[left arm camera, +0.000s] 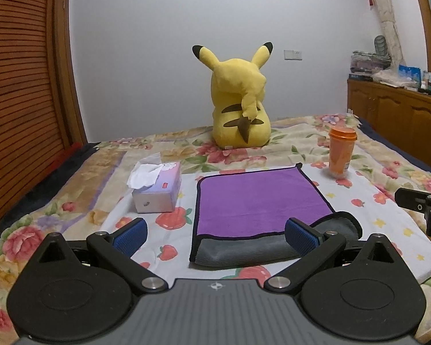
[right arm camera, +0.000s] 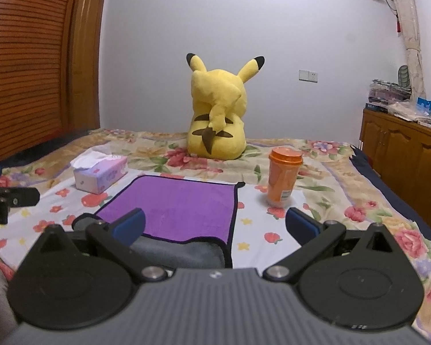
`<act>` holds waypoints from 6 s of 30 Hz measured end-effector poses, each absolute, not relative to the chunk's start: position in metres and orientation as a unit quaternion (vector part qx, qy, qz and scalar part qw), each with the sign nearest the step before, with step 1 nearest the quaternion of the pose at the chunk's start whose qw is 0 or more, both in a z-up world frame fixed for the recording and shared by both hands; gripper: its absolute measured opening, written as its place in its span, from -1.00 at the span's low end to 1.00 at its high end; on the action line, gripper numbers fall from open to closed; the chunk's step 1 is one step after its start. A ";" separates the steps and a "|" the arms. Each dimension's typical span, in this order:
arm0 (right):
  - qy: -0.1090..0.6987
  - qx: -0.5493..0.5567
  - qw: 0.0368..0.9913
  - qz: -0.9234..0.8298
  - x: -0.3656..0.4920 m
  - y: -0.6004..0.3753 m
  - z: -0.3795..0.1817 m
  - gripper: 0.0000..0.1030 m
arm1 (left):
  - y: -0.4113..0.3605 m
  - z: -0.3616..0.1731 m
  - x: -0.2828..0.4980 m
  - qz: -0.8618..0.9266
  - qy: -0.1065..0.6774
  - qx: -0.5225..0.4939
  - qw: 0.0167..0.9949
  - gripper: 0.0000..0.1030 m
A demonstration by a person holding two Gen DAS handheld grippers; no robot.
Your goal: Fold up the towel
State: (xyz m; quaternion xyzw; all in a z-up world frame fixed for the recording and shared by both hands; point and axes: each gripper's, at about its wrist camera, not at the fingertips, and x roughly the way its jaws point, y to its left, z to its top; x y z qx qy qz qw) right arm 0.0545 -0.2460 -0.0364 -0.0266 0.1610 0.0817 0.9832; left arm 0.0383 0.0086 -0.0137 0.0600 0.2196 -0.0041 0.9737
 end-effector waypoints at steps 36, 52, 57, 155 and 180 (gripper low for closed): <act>0.230 -0.045 0.966 0.107 0.124 -0.236 -0.059 1.00 | 0.015 -0.047 0.113 -0.038 0.285 0.068 0.955 1.00; 0.268 -0.054 0.955 0.120 0.162 -0.233 -0.077 1.00 | 0.033 -0.074 0.161 -0.051 0.327 0.069 0.941 0.89; 0.282 -0.059 0.950 0.124 0.171 -0.231 -0.084 1.00 | 0.039 -0.083 0.177 -0.050 0.337 0.067 0.938 0.78; 0.327 0.000 0.923 0.205 0.218 -0.262 -0.080 -0.91 | 0.053 -0.062 0.191 -0.106 0.284 0.012 0.953 -0.85; 0.286 -0.020 0.937 0.201 0.227 -0.263 -0.072 -0.91 | 0.053 -0.059 0.207 -0.099 0.267 0.012 0.959 -0.86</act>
